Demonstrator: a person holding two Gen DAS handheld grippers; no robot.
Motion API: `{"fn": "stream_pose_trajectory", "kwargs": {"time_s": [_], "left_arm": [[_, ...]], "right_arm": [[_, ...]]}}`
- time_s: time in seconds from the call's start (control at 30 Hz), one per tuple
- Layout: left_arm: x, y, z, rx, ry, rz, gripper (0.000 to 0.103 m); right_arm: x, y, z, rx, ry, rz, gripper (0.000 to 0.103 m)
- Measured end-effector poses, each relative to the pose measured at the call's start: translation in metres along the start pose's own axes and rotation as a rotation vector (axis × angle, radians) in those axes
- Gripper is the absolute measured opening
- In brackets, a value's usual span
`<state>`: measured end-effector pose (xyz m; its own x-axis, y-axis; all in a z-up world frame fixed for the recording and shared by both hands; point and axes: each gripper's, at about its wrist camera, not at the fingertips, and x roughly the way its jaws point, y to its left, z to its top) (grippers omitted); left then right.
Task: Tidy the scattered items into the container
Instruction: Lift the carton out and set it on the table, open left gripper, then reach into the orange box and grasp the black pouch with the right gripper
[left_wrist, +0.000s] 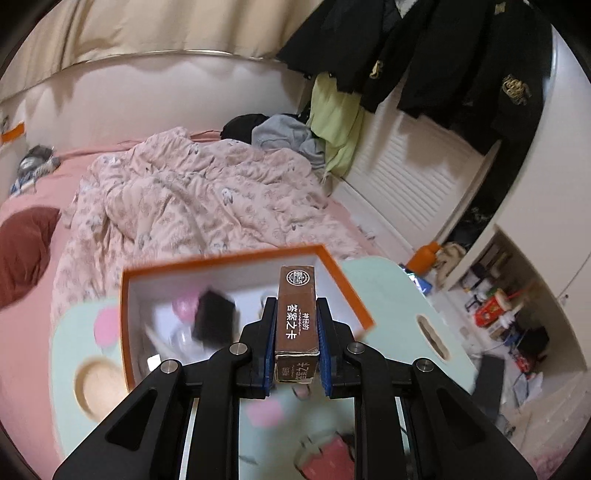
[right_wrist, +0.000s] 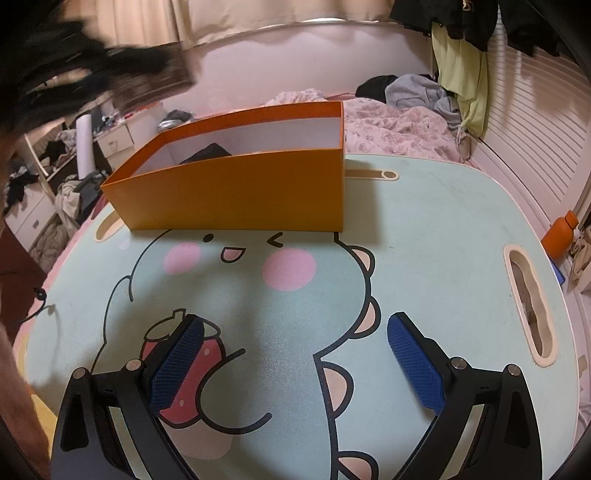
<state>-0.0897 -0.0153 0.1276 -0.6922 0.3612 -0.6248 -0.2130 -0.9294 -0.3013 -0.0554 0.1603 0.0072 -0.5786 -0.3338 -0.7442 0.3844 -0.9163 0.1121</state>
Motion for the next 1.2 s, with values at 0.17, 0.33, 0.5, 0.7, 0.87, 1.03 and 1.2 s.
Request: {"fn": "stream_pose_trajectory", "kwargs": {"time_s": [0.17,0.33,0.5,0.7,0.87,1.03,1.2], "left_arm": [[-0.012,0.008,-0.063,-0.052,0.014,-0.022,0.02],[-0.007,0.01,-0.101,-0.035,0.017,0.165,0.02],[0.007,0.018,-0.115,-0.031,0.032,0.201,0.022],[0.005,0.019,-0.131,-0.053,-0.03,0.22,0.064],[-0.002,0.027,-0.136,-0.083,-0.113,0.218,0.076],[0.001,0.037,-0.138,-0.137,-0.098,0.189,0.076],[-0.001,0.039,-0.14,-0.155,-0.12,0.194,0.076]], "right_arm": [[0.001,0.0,0.0,-0.001,0.001,-0.002,0.1],[0.0,0.0,-0.001,-0.006,0.003,-0.006,0.1],[0.0,-0.001,-0.001,-0.008,0.005,-0.009,0.1],[0.0,0.0,-0.001,-0.008,0.005,-0.01,0.1],[0.001,0.0,-0.001,-0.002,0.002,-0.006,0.1],[-0.006,-0.003,0.0,0.021,-0.032,0.026,0.097],[-0.03,0.005,0.03,0.038,-0.053,0.14,0.084]]}}
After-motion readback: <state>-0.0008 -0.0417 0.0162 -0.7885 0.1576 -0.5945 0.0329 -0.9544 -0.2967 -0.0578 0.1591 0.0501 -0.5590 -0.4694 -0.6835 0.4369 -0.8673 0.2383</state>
